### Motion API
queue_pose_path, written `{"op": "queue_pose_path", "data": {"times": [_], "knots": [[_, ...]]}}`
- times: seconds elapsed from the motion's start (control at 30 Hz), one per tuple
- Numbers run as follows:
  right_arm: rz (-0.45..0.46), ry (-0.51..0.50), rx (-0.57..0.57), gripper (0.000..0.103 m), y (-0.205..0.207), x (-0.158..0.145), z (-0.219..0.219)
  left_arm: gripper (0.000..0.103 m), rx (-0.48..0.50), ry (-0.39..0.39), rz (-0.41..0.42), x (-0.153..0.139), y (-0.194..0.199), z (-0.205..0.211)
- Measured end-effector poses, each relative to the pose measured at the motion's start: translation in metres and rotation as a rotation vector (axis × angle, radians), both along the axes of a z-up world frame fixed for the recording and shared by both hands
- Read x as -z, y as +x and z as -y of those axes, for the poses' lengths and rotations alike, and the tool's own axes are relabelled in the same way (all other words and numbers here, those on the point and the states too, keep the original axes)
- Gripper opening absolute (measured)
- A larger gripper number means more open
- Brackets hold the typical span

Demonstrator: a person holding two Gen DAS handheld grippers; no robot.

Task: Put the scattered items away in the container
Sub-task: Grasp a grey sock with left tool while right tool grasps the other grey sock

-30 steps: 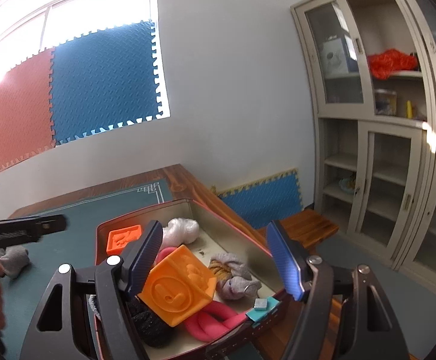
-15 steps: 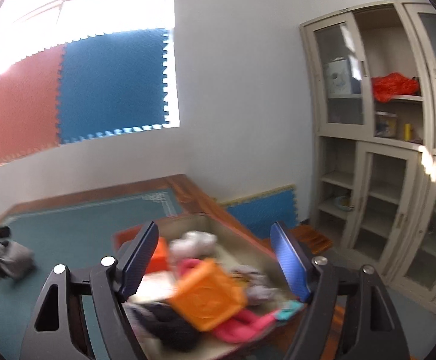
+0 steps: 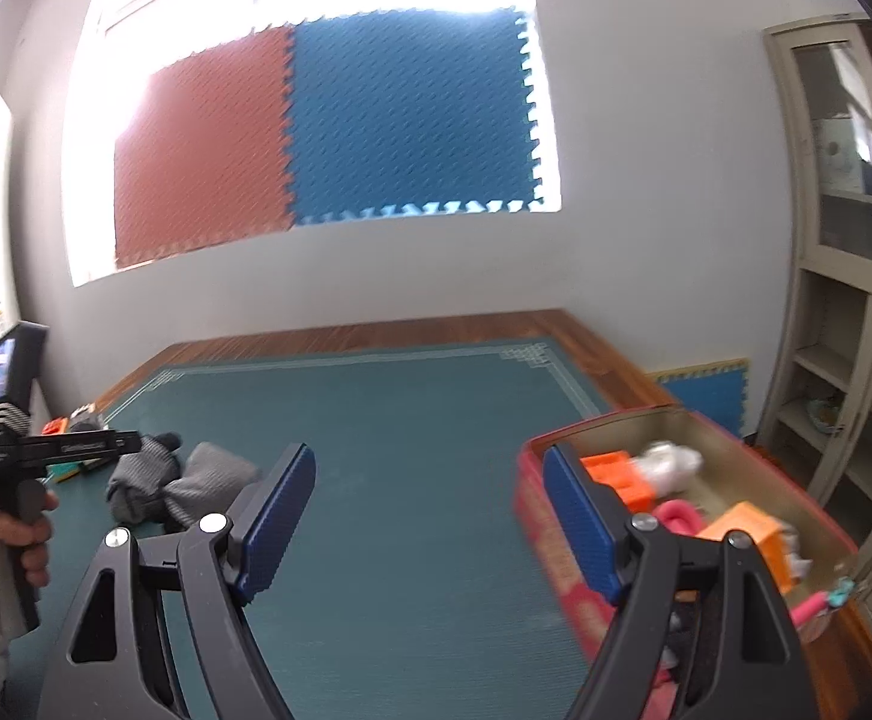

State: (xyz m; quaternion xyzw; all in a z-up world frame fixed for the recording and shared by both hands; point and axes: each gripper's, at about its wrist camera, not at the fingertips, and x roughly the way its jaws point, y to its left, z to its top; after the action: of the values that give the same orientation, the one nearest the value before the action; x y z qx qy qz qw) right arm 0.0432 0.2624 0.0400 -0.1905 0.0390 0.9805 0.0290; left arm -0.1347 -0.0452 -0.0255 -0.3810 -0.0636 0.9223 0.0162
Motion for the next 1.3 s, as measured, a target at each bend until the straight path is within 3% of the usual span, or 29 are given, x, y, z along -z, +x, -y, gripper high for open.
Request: {"op": "queue_pose_path", "data": {"times": [0.27,0.37,0.4,0.5,0.9,1.13,1.3], "knots": [[0.088,-0.027,-0.054,0.081,-0.027,0.018,0.020,0.079,0.027,0.071,0.114,0.043,-0.033,0.019],[0.123,-0.043,-0.081,0.081,-0.039,0.025,0.029,0.065,0.034,0.076,0.119,0.049,-0.033,0.020],[0.135,-0.048,-0.091,0.081,-0.043,0.027,0.033,0.052,0.044,0.084,0.115,0.048,-0.032,0.020],[0.180,-0.083,-0.129,0.081,-0.057,0.035,0.042,0.045,0.059,0.087,0.103,0.044,-0.028,0.017],[0.328,-0.255,-0.291,0.081,-0.119,0.049,0.084,0.043,0.030,0.114,0.015,0.018,-0.008,0.026],[0.424,-0.352,-0.307,0.081,-0.161,0.072,0.111,0.043,0.013,0.139,0.018,0.016,-0.017,0.036],[0.468,-0.358,-0.310,0.081,-0.177,0.088,0.124,0.043,0.018,0.138,0.028,0.019,-0.020,0.031]]}}
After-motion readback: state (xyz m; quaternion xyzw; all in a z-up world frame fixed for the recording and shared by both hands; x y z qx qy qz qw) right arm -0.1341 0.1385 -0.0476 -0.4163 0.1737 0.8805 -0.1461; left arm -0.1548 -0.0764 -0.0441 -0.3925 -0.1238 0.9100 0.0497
